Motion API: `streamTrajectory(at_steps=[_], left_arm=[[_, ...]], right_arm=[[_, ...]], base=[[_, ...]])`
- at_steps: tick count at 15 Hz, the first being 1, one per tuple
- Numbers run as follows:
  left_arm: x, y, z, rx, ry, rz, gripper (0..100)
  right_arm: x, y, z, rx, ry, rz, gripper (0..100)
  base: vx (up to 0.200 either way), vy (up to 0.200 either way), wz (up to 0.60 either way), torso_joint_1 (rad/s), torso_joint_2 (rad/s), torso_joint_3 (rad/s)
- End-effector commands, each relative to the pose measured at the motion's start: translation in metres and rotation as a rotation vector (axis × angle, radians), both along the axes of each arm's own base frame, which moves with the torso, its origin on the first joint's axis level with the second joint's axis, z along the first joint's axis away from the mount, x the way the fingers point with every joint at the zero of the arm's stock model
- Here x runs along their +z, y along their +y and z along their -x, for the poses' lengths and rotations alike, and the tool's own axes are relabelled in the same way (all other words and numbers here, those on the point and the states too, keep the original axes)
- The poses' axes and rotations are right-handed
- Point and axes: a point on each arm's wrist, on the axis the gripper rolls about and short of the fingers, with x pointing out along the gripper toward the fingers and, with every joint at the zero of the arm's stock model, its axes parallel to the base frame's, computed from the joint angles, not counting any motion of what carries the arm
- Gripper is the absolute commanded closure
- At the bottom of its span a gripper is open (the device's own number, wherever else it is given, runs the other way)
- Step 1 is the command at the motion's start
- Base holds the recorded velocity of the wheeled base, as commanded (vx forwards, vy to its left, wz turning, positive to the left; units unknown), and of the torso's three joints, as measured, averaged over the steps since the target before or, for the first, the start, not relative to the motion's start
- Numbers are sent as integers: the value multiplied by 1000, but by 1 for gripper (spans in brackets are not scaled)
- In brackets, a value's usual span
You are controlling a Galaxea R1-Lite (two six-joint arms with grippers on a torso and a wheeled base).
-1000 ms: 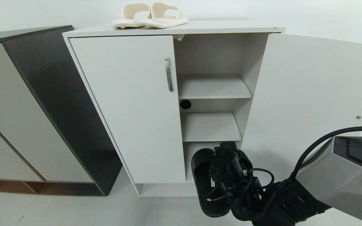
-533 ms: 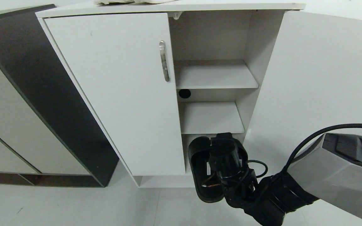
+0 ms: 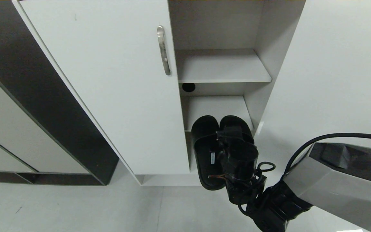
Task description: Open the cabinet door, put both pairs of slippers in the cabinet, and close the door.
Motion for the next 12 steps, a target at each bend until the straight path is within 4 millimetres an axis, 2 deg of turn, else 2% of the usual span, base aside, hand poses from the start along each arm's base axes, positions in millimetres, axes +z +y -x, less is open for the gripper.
streamTrajectory(at_steps=[1, 12], left_arm=[[0, 0, 0, 0, 2, 0, 100], [0, 0, 0, 0, 2, 0, 100]], right_arm=[[-8, -5, -2, -12, 19, 12, 100], [-23, -12, -4, -26, 59, 11, 100]], base=[[0, 0, 0, 0, 0, 0], [0, 0, 0, 0, 0, 0]])
